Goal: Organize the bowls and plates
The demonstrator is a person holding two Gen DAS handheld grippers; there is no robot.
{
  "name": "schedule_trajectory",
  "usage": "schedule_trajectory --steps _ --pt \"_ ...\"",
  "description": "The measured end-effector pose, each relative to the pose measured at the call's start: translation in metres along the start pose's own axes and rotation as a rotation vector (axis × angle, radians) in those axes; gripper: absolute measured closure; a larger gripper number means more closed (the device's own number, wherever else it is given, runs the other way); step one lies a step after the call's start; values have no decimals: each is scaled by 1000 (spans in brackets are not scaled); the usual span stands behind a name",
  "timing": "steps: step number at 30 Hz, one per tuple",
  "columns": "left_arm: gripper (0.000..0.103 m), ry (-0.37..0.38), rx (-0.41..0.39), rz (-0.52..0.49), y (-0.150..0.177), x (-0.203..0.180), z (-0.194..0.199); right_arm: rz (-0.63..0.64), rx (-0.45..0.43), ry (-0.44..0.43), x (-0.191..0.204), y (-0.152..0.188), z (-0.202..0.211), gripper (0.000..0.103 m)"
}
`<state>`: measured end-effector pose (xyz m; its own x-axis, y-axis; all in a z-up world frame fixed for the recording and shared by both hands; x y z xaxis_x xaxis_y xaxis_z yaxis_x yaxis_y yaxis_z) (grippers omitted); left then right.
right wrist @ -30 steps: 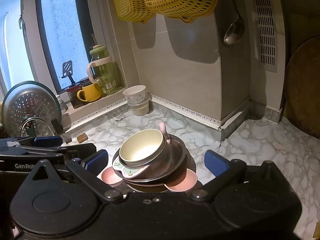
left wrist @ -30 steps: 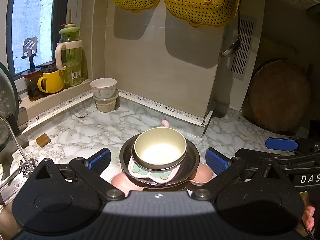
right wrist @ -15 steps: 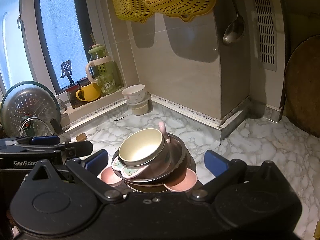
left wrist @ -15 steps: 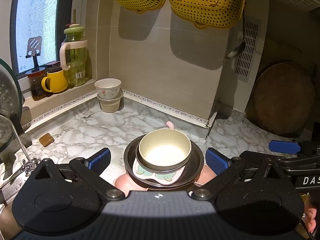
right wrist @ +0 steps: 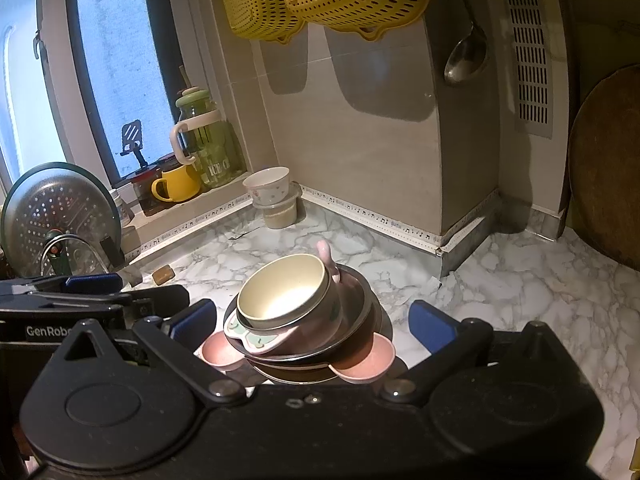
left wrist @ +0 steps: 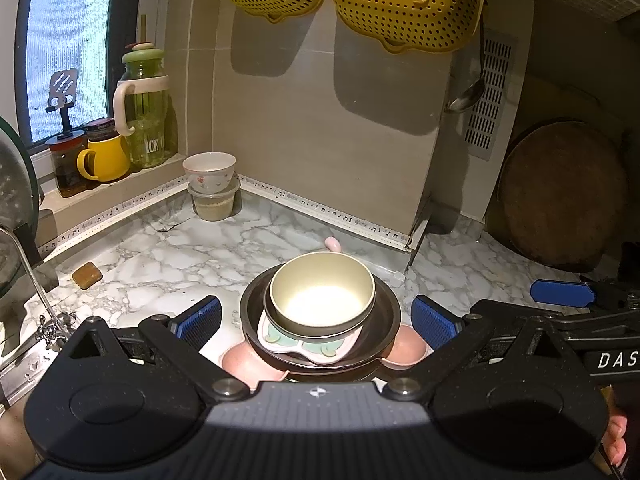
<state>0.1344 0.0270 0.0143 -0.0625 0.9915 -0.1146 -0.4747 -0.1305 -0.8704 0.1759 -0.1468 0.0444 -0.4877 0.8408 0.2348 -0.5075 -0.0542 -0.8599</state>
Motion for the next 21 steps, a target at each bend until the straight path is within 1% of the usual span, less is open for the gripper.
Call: schedule_trajectory --steps 15,21 --pt "1 -1 15 11 3 0 -1 -12 11 2 0 4 0 0" --pt "1 6 16 13 3 -1 -2 -10 15 20 1 4 2 0"
Point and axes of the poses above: each gripper's, at about its wrist camera, not at the fingertips, and z roughly against the way its jaws point, x to its left, y to its underside, the point moved 7 cm from there along -z, roughly the way its jaws point, and after that the axes turned 7 degrees about -x, right-handed, at the moved point
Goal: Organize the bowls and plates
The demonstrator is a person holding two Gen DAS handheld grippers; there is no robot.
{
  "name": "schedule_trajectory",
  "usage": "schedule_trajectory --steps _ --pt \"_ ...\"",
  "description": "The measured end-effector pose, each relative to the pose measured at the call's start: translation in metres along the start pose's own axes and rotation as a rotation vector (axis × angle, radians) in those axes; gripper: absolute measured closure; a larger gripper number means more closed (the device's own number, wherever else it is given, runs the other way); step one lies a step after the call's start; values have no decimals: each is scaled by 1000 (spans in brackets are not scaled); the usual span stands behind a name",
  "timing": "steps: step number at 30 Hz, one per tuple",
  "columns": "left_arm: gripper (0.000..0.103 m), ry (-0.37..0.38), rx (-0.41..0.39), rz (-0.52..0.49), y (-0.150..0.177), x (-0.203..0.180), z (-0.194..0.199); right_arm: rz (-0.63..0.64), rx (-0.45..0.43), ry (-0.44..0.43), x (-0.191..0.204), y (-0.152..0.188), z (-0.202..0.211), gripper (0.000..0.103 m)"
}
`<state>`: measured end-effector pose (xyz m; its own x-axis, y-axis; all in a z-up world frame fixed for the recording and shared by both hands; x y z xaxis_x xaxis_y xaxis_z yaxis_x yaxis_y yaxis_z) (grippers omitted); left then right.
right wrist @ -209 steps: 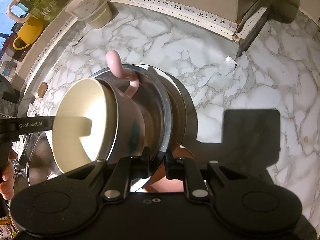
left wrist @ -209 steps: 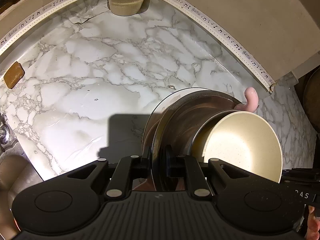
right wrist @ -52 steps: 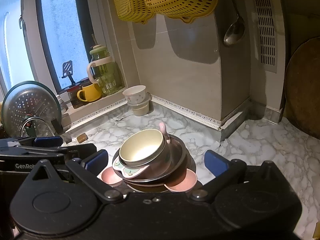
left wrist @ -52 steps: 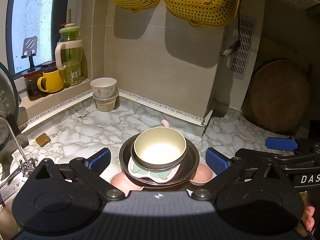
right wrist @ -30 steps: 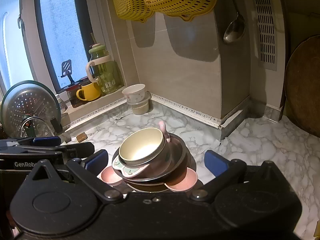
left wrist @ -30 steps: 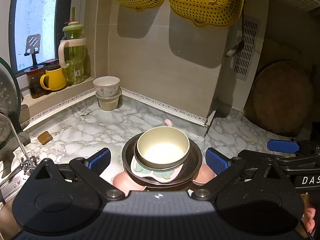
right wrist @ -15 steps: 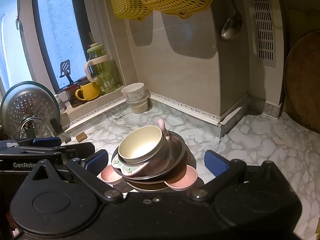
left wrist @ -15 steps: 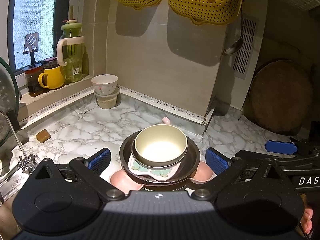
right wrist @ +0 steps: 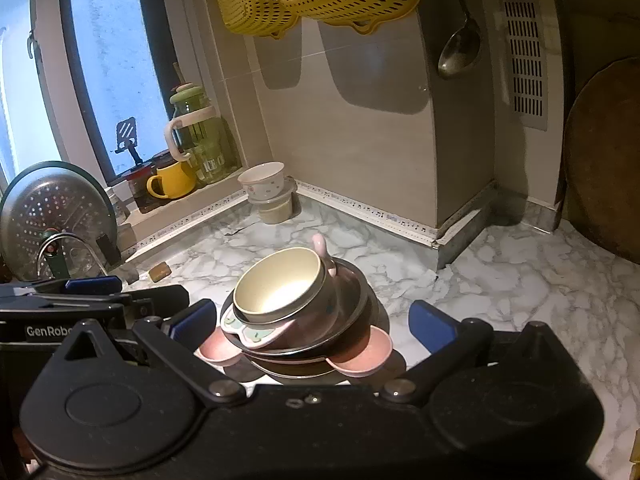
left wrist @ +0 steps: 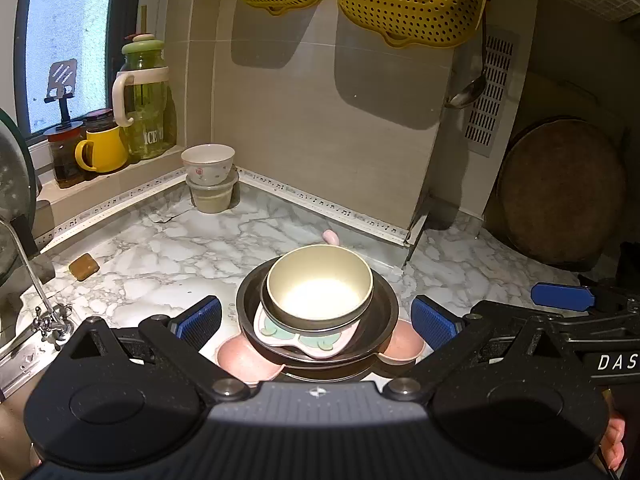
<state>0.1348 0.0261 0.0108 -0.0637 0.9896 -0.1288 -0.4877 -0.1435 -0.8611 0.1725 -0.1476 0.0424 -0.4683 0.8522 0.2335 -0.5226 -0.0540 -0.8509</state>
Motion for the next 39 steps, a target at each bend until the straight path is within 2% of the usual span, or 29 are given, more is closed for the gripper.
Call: schedule_trajectory --steps 17,31,39 --pt "1 20 13 -7 2 -5 -1 -1 0 36 -3 2 7 0" --pt "1 1 20 -81 4 -7 -1 17 4 85 -8 1 9 0" --pt "1 20 23 -49 4 -4 -3 12 8 89 -10 0 8 0"
Point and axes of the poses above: each gripper's, at about its wrist camera, not at the fingertips, and z roughly against the way its jaws point, x to its left, y to its underside, the point moved 7 cm from there along -z, roughly the way its jaws point, and after that the axes turned 7 degrees about -x, right-handed, at the moved point
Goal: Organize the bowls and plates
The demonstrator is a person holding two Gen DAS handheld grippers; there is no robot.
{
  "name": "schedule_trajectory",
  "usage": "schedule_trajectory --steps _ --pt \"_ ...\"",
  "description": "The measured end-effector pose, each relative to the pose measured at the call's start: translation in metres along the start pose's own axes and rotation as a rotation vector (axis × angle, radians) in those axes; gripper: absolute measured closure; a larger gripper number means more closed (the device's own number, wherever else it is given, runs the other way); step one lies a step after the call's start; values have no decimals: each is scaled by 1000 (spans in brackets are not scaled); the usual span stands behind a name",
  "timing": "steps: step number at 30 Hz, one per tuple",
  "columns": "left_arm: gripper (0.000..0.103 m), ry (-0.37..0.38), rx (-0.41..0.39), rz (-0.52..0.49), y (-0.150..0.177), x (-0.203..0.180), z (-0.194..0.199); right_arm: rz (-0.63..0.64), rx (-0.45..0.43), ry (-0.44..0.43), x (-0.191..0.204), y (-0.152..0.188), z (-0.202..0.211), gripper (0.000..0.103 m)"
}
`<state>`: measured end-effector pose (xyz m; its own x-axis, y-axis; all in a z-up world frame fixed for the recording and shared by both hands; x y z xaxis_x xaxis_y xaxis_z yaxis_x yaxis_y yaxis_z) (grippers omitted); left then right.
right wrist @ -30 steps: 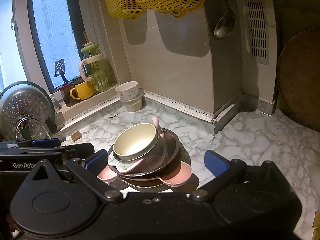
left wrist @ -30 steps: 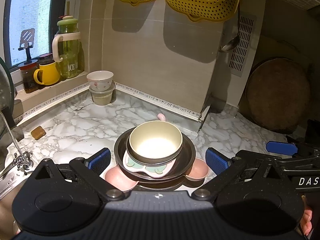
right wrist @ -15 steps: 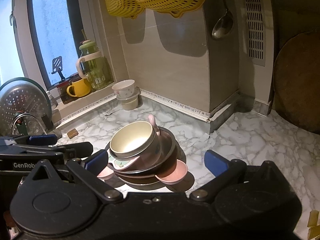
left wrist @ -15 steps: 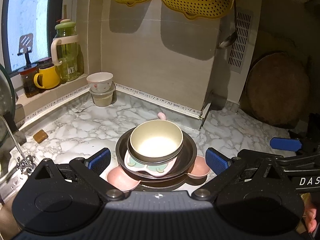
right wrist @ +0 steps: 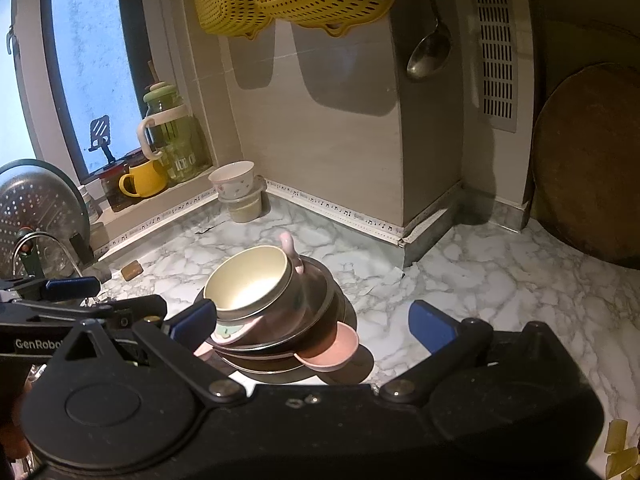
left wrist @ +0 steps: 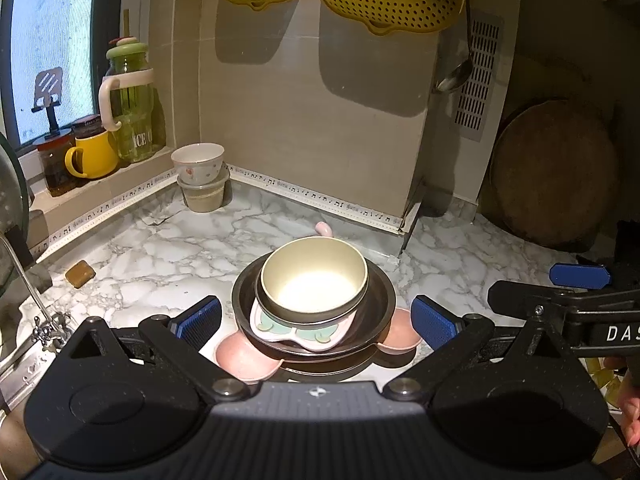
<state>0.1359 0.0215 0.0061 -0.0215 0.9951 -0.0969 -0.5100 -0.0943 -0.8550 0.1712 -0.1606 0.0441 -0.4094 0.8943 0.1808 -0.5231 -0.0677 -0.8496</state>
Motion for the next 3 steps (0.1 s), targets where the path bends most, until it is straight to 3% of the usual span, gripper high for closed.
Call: schedule_trajectory --steps 3 --pt "1 -1 6 0 0 -1 -2 2 5 -2 0 0 -3 0"
Point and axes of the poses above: each gripper's, at about its wrist camera, not at the fingertips, and z roughly against the way its jaws point, x to its left, y to its underside, the point moved 7 cm from there along -z, roughly the way its jaws point, and after that the axes turned 7 degrees about -x, right-handed, at the moved point
